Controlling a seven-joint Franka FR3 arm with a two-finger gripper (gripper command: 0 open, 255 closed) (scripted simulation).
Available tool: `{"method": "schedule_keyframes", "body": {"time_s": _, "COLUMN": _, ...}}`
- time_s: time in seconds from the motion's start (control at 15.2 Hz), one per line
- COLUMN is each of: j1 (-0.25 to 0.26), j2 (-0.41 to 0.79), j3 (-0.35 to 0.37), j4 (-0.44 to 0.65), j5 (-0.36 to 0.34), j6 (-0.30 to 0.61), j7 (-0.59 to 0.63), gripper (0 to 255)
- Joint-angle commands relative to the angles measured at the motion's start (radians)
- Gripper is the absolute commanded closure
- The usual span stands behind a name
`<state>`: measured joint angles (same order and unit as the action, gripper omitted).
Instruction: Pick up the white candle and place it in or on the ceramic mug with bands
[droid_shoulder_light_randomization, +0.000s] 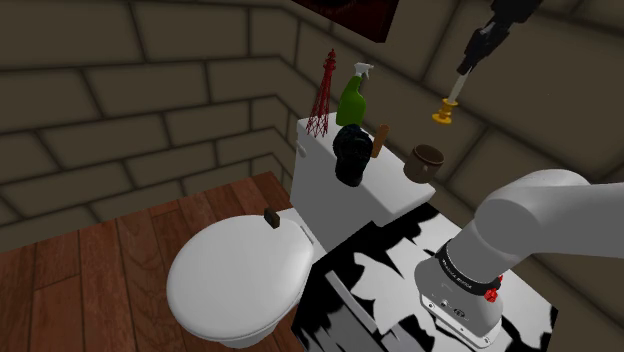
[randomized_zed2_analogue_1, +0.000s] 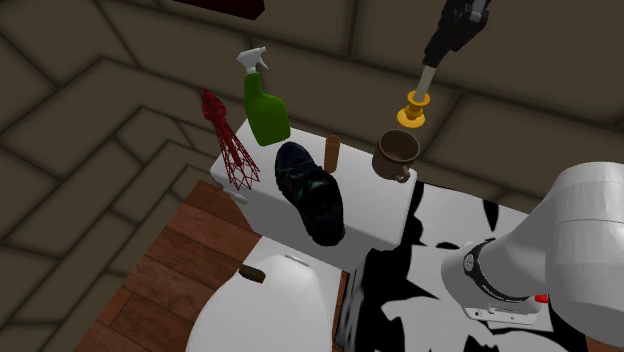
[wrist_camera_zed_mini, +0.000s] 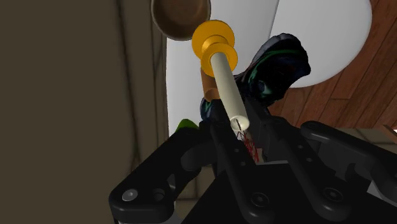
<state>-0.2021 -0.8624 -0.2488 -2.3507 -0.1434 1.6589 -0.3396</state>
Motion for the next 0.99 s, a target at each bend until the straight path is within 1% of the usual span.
{"method": "schedule_keyframes", "body": {"time_s": 0.0, "j1": -0.015, "j2": -0.019, "j3": -0.035, "j4": 0.028, "j5": -0.023, "j6": -0.045, "j7": -0.045, "gripper": 255}}
{"method": "schedule_keyframes", "body": {"time_s": 0.07, "j1": -0.02, "j2": -0.024, "j3": -0.046, "j4": 0.039, "j5": -0.031, "j6": -0.059, "j7": -0.059, "gripper": 255}}
{"method": "schedule_keyframes", "body": {"time_s": 0.92, "j1": -0.042, "j2": -0.077, "j3": -0.074, "j4": -0.164, "j5": -0.062, "j6": 0.09, "j7": -0.058, "gripper": 255}}
